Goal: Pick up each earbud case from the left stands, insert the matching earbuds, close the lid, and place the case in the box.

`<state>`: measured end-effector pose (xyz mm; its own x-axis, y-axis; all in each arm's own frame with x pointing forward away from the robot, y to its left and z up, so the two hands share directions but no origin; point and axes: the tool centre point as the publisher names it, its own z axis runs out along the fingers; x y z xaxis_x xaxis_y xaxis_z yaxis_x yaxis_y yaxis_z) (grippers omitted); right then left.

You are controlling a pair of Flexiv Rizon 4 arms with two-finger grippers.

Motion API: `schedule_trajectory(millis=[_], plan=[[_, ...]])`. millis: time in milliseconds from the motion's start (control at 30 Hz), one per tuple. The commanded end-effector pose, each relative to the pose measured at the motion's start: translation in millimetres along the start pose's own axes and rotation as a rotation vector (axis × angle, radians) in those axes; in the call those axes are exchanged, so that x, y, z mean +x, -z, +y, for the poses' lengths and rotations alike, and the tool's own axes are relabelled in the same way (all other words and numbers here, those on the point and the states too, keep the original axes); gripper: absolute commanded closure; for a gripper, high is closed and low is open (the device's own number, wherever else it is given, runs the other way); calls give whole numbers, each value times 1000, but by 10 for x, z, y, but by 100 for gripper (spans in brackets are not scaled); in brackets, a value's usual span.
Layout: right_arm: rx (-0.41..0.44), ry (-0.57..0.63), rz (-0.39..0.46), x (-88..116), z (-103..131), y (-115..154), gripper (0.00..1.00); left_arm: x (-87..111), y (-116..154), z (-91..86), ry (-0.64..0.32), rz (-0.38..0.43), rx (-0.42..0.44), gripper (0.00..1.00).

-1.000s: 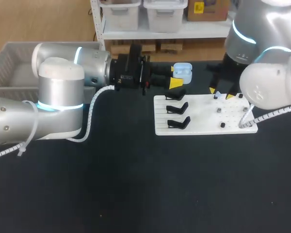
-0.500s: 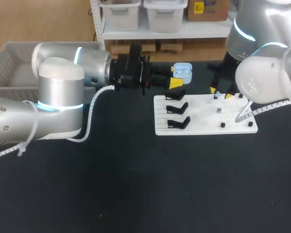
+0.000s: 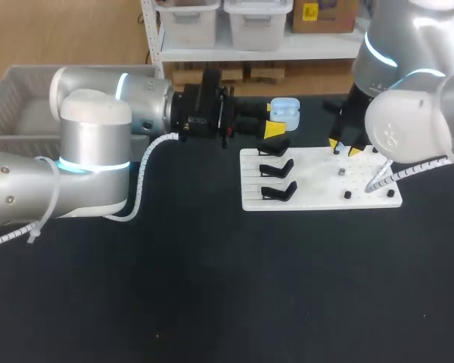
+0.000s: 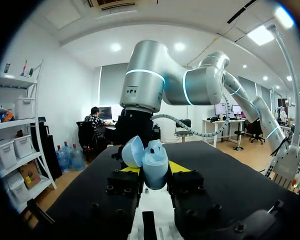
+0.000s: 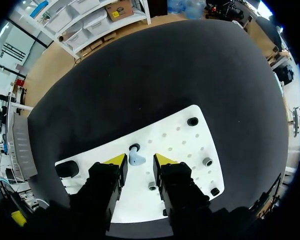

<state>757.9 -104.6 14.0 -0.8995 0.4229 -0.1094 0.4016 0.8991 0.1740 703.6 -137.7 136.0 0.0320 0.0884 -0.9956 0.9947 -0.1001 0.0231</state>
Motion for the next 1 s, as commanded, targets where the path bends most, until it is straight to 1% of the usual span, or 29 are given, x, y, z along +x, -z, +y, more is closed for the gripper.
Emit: schedule_trajectory(millis=[33,433,633,800,900,933,1000], plan=[[1,-2,4,-7,6,-10,68,3,0,2,0,1,0,100],[0,3,-6,-61,51,-21,73,3,0,2,0,1,0,100],[5,7,-1,-63,48,-34,78,3,0,2,0,1,0,100],[10,10,1,-60,42,-43,85,3,0,2,0,1,0,100],[11,10,2,-59,39,-43,95,3,0,2,0,1,0,100],[12,10,2,-58,38,-43,100,3,0,2,0,1,0,100],[12,11,2,-58,36,-42,100,3,0,2,0,1,0,100]])
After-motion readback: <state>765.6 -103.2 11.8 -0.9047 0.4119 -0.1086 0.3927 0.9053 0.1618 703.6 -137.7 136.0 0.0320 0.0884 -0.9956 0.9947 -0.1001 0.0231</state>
